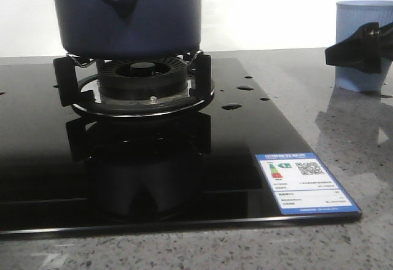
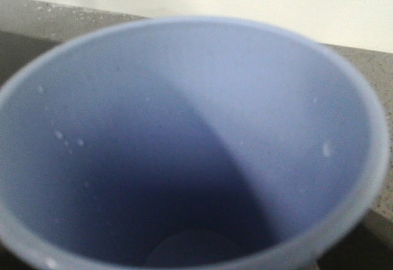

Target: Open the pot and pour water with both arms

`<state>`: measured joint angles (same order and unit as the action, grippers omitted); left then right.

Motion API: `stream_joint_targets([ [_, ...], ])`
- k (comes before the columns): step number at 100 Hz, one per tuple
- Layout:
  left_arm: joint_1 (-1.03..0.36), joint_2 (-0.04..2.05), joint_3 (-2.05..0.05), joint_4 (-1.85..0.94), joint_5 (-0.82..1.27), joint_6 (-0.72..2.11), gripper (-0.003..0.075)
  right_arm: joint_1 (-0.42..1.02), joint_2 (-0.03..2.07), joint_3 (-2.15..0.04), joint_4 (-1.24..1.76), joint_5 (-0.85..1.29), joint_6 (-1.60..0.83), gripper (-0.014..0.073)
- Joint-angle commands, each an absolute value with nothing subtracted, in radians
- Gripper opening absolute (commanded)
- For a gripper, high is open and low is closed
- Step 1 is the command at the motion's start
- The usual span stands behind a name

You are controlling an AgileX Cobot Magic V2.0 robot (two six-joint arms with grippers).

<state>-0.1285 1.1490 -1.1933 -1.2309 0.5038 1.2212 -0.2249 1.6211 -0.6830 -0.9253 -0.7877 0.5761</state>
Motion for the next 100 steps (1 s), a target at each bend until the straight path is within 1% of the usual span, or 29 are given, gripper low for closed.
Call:
stream_joint_targets([
  [1,-0.126,1.118,-1.23,-1.295,0.476,1.213,0.027,-0.233,1.555,-0.687,-0.895,-0.854,0.594,0.0643],
  [22,-0.126,1.118,-1.23,-1.295,0.477,1.213,0.027,-0.233,1.474,-0.603,-0.895,-0.835,0.594,0.0643],
  [54,-0.126,1.118,-1.23,-1.295,0.488,1.213,0.027,-0.233,1.347,-0.492,-0.895,-0.662,0.594,0.0643],
  [64,-0.126,1.118,-1.23,-1.322,0.492,1.213,0.027,-0.233,1.295,-0.471,-0.895,-0.64,0.596,0.0643],
  [85,-0.152,1.136,-1.23,-1.353,0.515,1.213,0.027,-0.233,1.163,-0.41,-0.895,-0.633,0.723,0.0643],
  [100,-0.194,1.184,-1.23,-1.37,0.543,1.213,0.027,-0.233,1.057,-0.355,-0.898,-0.629,0.735,0.0643],
])
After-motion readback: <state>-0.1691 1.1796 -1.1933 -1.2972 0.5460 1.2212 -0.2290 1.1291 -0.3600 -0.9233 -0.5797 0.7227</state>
